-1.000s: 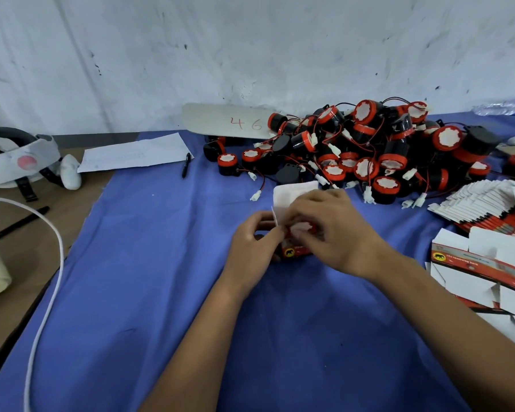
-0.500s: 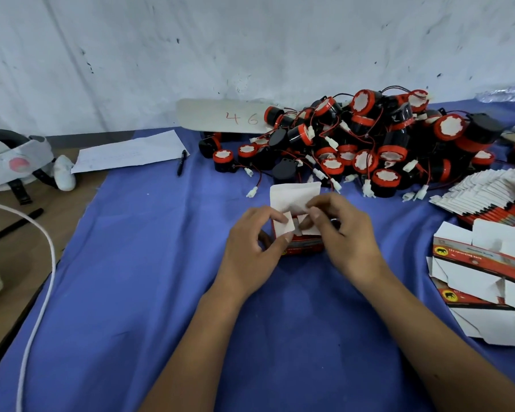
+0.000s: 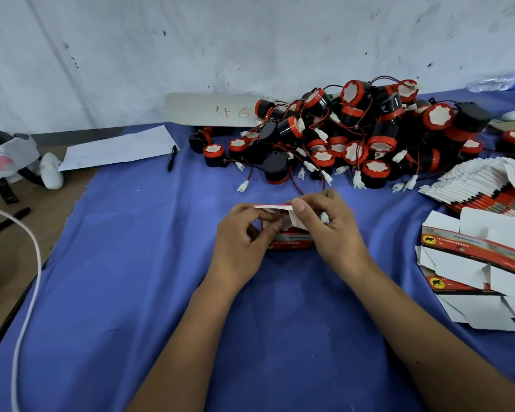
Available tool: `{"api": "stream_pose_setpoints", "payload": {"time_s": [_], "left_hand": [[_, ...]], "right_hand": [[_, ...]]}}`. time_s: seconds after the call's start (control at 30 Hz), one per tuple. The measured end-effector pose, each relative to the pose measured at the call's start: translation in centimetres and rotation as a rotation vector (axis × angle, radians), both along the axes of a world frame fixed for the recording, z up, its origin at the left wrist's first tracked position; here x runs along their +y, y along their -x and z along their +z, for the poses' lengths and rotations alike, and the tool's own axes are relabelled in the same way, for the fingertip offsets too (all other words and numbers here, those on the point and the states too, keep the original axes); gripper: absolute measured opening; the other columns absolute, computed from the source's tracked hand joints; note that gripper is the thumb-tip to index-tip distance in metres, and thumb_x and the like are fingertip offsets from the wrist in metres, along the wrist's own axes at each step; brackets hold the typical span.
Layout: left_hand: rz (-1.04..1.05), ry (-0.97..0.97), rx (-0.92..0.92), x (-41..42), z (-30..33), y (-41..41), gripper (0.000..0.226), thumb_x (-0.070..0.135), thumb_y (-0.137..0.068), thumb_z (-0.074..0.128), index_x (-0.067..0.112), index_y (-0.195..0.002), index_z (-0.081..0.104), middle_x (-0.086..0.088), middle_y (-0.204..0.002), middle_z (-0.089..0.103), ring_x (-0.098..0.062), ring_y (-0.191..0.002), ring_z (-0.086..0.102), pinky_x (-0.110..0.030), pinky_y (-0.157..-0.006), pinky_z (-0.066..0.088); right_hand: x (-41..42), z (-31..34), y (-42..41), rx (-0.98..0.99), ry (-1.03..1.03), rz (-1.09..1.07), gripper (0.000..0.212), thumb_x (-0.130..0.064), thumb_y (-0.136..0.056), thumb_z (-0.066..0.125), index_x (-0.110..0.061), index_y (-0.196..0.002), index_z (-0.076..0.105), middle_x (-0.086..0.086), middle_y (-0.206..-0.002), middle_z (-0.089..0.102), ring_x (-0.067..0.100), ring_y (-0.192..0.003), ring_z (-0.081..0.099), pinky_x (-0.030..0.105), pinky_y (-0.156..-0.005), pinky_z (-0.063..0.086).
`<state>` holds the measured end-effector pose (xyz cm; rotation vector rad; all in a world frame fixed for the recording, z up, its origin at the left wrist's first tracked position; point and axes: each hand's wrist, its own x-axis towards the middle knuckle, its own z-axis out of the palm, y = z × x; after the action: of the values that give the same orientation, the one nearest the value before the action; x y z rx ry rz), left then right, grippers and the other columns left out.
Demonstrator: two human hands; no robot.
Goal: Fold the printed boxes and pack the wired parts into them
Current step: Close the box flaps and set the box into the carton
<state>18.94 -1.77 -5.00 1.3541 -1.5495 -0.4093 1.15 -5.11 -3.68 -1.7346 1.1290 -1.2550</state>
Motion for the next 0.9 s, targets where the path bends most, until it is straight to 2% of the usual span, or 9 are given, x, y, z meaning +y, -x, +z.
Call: {"api": "stream_pose_setpoints", "payload": {"time_s": [0.1,0.23,0.33,0.4,0.47,0.53,0.63,0.77,0.9], "left_hand": [[0.010,0.000,0.025,0.1,0.1,0.0,0.019,0.023,-0.092,0.078,0.023,-0.111,0.078,0.009,-0.112,0.068,-0.011,-0.080,0.063,-0.028,-0.077,0.054],[-0.017,-0.116,0.212,0.5,0.7,-0.7,0.032,0.023,-0.081,0.078,0.018,-0.112,0.075,0.000,-0.114,0.071,-0.030,-0.082,0.066,-0.052,-0.075,0.059],[-0.082,-0.183,0.345,0.6,1.0,-1.0,0.027,0.013,-0.072,0.063,0.006,-0.096,0.072,0.000,-0.108,0.074,-0.021,-0.070,0.063,-0.039,-0.065,0.056],[-0.123,-0.232,0.491,0.6,1.2,-1.2,0.015,0.010,-0.071,0.055,0.006,-0.084,0.060,-0.004,-0.117,0.074,-0.021,-0.072,0.061,-0.035,-0.063,0.054],[-0.155,-0.246,0.559,0.8,1.4,-1.6,0.015,0.014,-0.077,0.056,0.010,-0.092,0.056,-0.008,-0.121,0.072,-0.026,-0.075,0.059,-0.036,-0.063,0.054],[-0.170,-0.215,0.490,0.9,1.5,-1.8,0.022,0.020,-0.083,0.062,0.016,-0.105,0.061,-0.005,-0.121,0.071,-0.027,-0.082,0.065,-0.035,-0.064,0.056],[-0.185,-0.160,0.360,0.7,1.1,-1.8,0.017,0.011,-0.093,0.071,0.018,-0.107,0.076,-0.002,-0.121,0.070,-0.038,-0.087,0.067,-0.031,-0.063,0.056],[-0.112,-0.107,0.231,0.0,0.5,-2.1,0.023,0.007,-0.097,0.068,0.024,-0.109,0.078,-0.003,-0.123,0.070,-0.040,-0.079,0.067,-0.029,-0.060,0.055],[-0.109,-0.093,0.200,-0.1,0.3,-2.2,0.025,0.012,-0.098,0.069,0.032,-0.109,0.078,0.000,-0.122,0.069,-0.034,-0.078,0.068,-0.029,-0.060,0.057]], "right_hand": [[-0.3,-0.3,-0.1,0.018,0.015,0.028,0.015,-0.037,-0.096,0.066,-0.030,-0.105,0.075,-0.009,-0.113,0.060,0.005,-0.108,0.059,0.025,-0.085,0.051],[-0.4,-0.8,-0.1,-0.014,0.005,0.116,0.016,-0.023,-0.096,0.070,-0.027,-0.110,0.075,-0.012,-0.112,0.071,0.008,-0.108,0.065,0.034,-0.084,0.058],[-0.6,-1.0,0.0,-0.024,0.043,0.141,0.019,-0.019,-0.095,0.071,-0.023,-0.112,0.077,-0.011,-0.116,0.071,0.007,-0.112,0.065,0.028,-0.089,0.056],[-0.6,-0.9,0.0,-0.032,0.056,0.153,0.021,-0.016,-0.093,0.072,-0.026,-0.111,0.078,-0.010,-0.118,0.070,0.005,-0.115,0.063,0.022,-0.090,0.053],[-0.6,-0.9,0.0,-0.021,0.047,0.174,0.024,-0.015,-0.092,0.073,-0.032,-0.108,0.076,-0.010,-0.121,0.067,0.001,-0.117,0.061,0.019,-0.090,0.052],[-0.7,-1.0,0.0,0.003,0.034,0.190,0.024,-0.014,-0.092,0.073,-0.031,-0.109,0.076,-0.008,-0.125,0.065,-0.001,-0.118,0.059,0.021,-0.091,0.053],[-0.6,-1.1,0.1,0.018,0.030,0.183,0.024,-0.015,-0.093,0.072,-0.027,-0.113,0.077,-0.007,-0.128,0.065,0.001,-0.121,0.058,0.027,-0.091,0.055],[-0.3,-0.8,-0.1,-0.018,-0.008,0.186,0.025,-0.017,-0.095,0.070,-0.036,-0.109,0.075,-0.008,-0.130,0.063,0.005,-0.116,0.062,0.027,-0.063,0.060],[-0.3,-0.7,0.0,-0.026,-0.033,0.186,0.022,-0.014,-0.095,0.069,-0.025,-0.113,0.077,-0.007,-0.131,0.063,0.006,-0.110,0.065,0.028,-0.058,0.058]]}}
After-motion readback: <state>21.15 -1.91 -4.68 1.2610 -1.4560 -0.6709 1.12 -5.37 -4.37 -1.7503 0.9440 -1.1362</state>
